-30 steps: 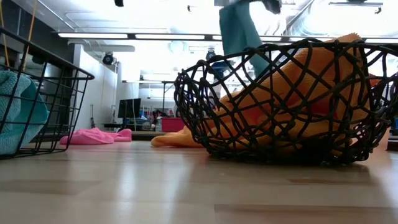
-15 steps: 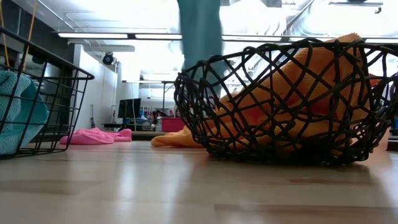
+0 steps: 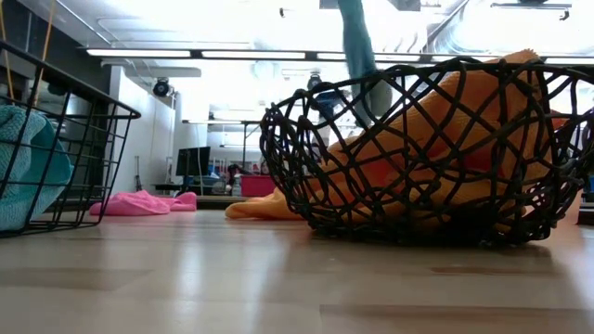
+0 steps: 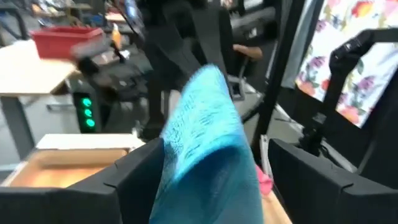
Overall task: Sort microfiber towel by color & place in baskets
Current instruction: Put the blue microfiber cloth into the wire basket
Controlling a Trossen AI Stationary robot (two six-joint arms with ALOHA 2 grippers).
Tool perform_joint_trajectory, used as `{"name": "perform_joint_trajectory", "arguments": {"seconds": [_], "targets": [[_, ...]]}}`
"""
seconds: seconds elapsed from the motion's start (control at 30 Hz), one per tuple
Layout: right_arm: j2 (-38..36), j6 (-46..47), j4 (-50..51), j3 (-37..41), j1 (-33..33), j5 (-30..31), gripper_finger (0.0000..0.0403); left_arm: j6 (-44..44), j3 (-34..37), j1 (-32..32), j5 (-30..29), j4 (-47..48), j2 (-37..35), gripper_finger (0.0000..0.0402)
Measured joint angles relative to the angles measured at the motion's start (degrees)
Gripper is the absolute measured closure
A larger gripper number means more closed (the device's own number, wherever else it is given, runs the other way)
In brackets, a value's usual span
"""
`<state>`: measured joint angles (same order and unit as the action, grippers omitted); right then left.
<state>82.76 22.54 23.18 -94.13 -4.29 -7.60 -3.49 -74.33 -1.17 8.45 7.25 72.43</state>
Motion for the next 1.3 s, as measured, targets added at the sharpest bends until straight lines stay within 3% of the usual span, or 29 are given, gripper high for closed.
{"name": "perform_joint_trajectory", "arguments": {"seconds": [0.3,0.4,0.5,0.6,0.67,0.8,0.9,0.97,1.07,1.17,1.3], "targets": [[-0.02,-3.22,-5.38,0.0,-0.57,-5.15,0.0403,-2.1,-5.52,-2.08,-0.2,-3.58,9.45,0.0122],[-0.05,-3.54,-6.03,0.0,-1.24,-5.78,0.0403,-3.41,-6.62,-2.07,-0.2,-4.88,12.08,0.0142],[-0.02,-3.5,-5.94,0.0,-1.94,-5.92,0.0403,-5.16,-7.17,-2.07,-0.17,-5.05,13.15,0.0214],[-0.02,-3.55,-5.88,0.0,-2.21,-5.79,0.0399,-7.31,-7.23,-2.1,0.01,-2.92,12.84,0.0343],[-0.31,-4.22,-5.06,0.07,-2.18,-5.51,0.0385,-8.49,-7.23,-2.29,-0.06,1.54,11.55,0.0381],[-2.51,-6.78,-0.67,0.13,-2.09,-4.59,0.0328,-9.67,-7.33,-4.16,-5.2,17.55,7.29,0.0395],[-5.73,-10.02,5.34,0.05,-2.5,0.09,0.0276,-14.39,-7.16,-6.77,-9.64,31.68,3.71,0.0397],[-7.5,-10.96,9.42,-0.03,-2.85,2.85,0.0244,-20.54,-7.14,-9.34,-10.19,39.87,1.12,0.0398],[-9.8,-10.13,15.99,-0.02,-2.99,4.5,0.021,-31.3,-7.76,-15.56,-9.3,44.13,-2.44,0.0399],[-11.87,-8.3,21.04,-0.02,-2.99,4.76,0.0198,-40.89,-10.95,-23.27,-10.37,47.03,-4.61,0.04],[-12.47,-7.58,25.05,-0.02,-2.99,7.21,0.0197,-53.52,-15.33,-32.54,-16.1,59.92,-5.18,0.04]]}}
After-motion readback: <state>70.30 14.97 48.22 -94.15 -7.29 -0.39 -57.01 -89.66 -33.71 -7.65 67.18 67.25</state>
